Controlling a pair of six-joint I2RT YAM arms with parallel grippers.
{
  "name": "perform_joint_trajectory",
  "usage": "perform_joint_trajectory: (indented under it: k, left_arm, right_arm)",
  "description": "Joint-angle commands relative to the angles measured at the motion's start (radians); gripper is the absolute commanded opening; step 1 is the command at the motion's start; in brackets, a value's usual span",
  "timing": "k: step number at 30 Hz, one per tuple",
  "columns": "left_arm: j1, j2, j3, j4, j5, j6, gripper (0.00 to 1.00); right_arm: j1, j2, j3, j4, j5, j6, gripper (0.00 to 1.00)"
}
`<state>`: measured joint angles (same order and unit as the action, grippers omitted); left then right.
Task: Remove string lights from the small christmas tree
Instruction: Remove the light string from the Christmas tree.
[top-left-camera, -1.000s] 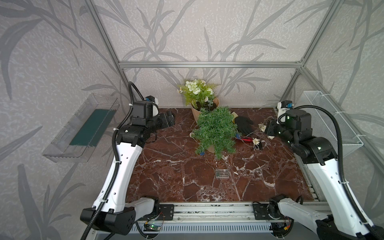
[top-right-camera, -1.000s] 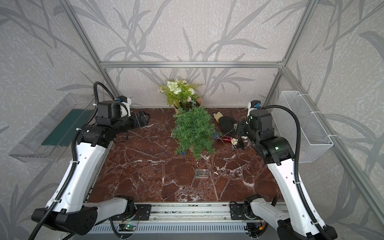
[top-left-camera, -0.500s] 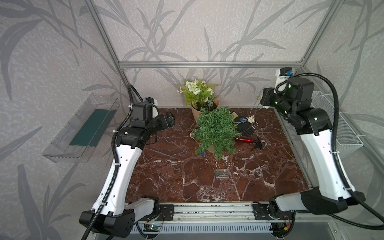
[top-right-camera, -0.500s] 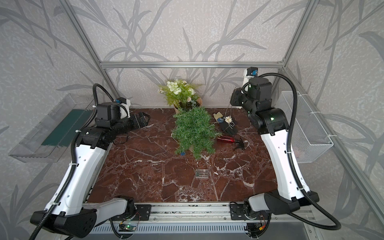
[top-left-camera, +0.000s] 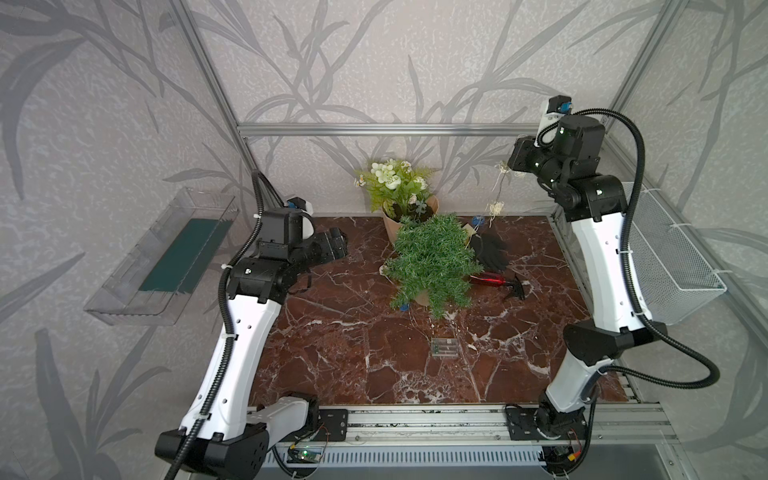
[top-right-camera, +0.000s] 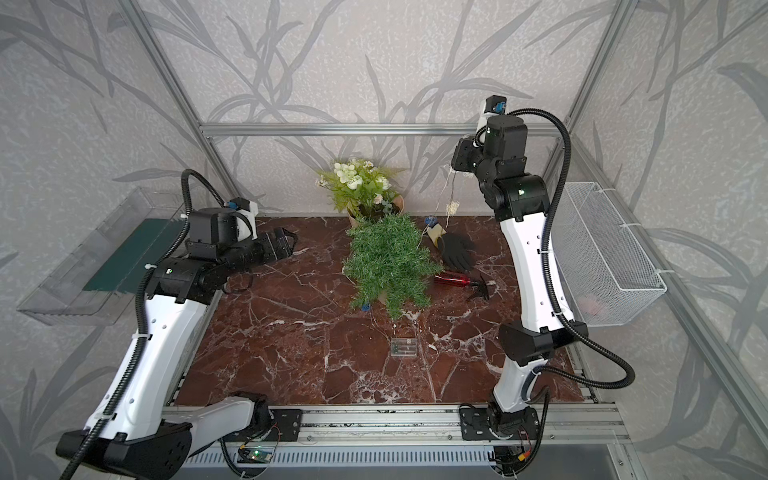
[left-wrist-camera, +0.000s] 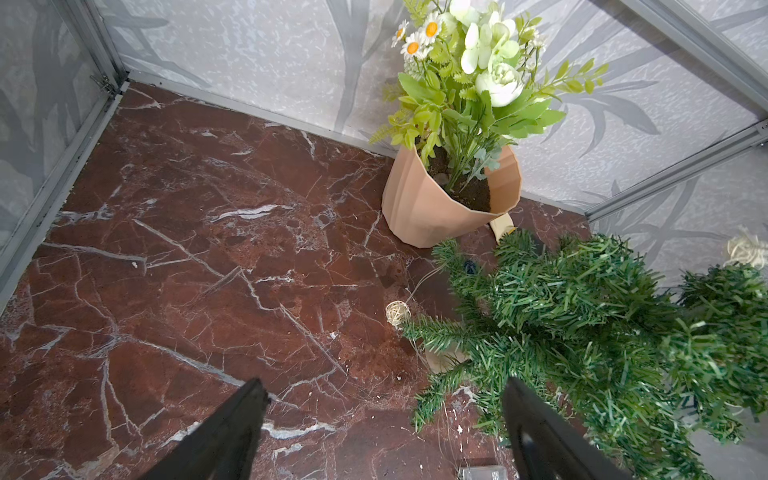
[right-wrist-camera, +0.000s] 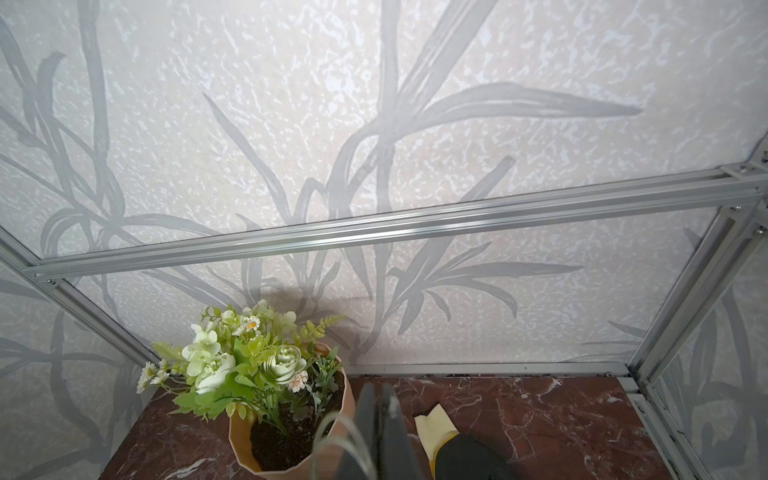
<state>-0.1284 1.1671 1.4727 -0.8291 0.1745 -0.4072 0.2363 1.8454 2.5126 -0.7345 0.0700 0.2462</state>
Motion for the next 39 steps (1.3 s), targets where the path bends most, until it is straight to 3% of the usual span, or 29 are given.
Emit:
perform_joint_trajectory:
  k: [1,6,15,24,31,39]
  left_arm:
    - [0.008,-0.022,0.006,-0.029,-0.022,0.016,0.90]
    - [0.007,-0.024,0.007,-0.036,-0.027,0.020,0.90]
    - [0.029,0.053,0.085,-0.040,-0.007,0.026,0.91]
    - [0.049,0.331,0.302,0.066,0.189,0.149,0.94]
    - [0.037,0.520,0.435,0.237,0.411,0.148,0.99]
    - [-0.069,0.655,0.636,0.214,0.488,0.245,1.00]
  right_arm:
    - [-0.013,0.058,0.132,-0.055,-0.006,0.009,0.00]
    - [-0.026,0.136,0.239,-0.074,0.007,0.001,0.00]
    - [-0.034,0.231,0.209,-0.100,-0.077,0.011,0.00]
    - [0.015,0.313,0.259,-0.056,-0.263,-0.057,0.00]
    - [0.103,0.391,0.330,0.011,-0.378,-0.101,0.00]
    - [0.171,0.430,0.351,0.149,-0.486,0.016,0.00]
